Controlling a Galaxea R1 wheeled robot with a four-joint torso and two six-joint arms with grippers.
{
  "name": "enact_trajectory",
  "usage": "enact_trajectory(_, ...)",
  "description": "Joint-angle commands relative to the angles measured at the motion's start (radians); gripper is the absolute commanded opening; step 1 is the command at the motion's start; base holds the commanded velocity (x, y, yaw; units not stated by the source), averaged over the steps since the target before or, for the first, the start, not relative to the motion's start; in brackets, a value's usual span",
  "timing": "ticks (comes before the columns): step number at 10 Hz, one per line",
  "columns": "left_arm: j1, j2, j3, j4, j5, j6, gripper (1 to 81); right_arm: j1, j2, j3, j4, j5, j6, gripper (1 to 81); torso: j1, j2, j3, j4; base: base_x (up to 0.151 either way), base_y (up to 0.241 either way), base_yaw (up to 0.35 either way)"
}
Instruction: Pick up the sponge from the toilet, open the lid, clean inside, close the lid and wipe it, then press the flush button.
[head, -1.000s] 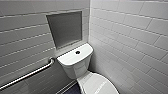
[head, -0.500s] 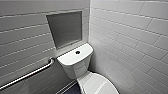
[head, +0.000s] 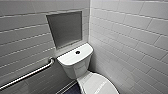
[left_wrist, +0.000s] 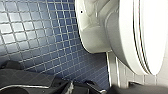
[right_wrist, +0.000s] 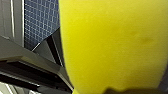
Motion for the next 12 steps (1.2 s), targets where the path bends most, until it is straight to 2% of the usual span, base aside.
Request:
enact_trajectory(1,-0.123,0.053,-0.048,0.002,0.032,-0.092,81.1,-0.004,-0.021,0.006,-0.022,-0.074,-0.007,1.0,0.0,0.0,0.0,0.0,0.0,0.0,0.0)
enact_trajectory(3,-0.166,0.11,-0.076,0.002,0.036,-0.111,81.1,-0.004,-0.015,0.004,-0.022,-0.074,-0.007,1.0,0.0,0.0,0.0,0.0,0.0,0.0,0.0)
enact_trajectory(6,-0.199,0.162,-0.08,0.002,0.044,-0.113,81.1,0.005,-0.005,0.004,-0.022,-0.076,-0.007,1.0,0.0,0.0,-0.091,0.0,0.0,0.0,0.0)
enact_trajectory(7,-0.21,0.171,-0.085,0.001,0.042,-0.116,81.1,0.008,-0.003,0.006,-0.024,-0.076,-0.007,1.0,0.0,0.0,-0.039,0.0,0.0,0.0,0.0)
enact_trajectory(9,-0.238,0.203,-0.087,-0.006,0.044,-0.121,81.1,0.009,-0.002,0.009,-0.036,-0.074,-0.007,1.0,0.0,0.0,-0.07,0.0,0.0,0.0,0.0)
enact_trajectory(10,-0.248,0.221,-0.09,-0.007,0.045,-0.121,81.1,0.009,0.0,0.01,-0.038,-0.074,-0.007,1.0,0.0,0.0,-0.076,-0.034,0.0,0.0,0.0)
enact_trajectory(12,-0.265,0.268,-0.113,-0.009,0.045,-0.121,81.1,0.011,0.006,0.006,-0.041,-0.074,-0.007,1.0,0.001,0.0,-0.075,-0.068,0.0,0.0,0.0)
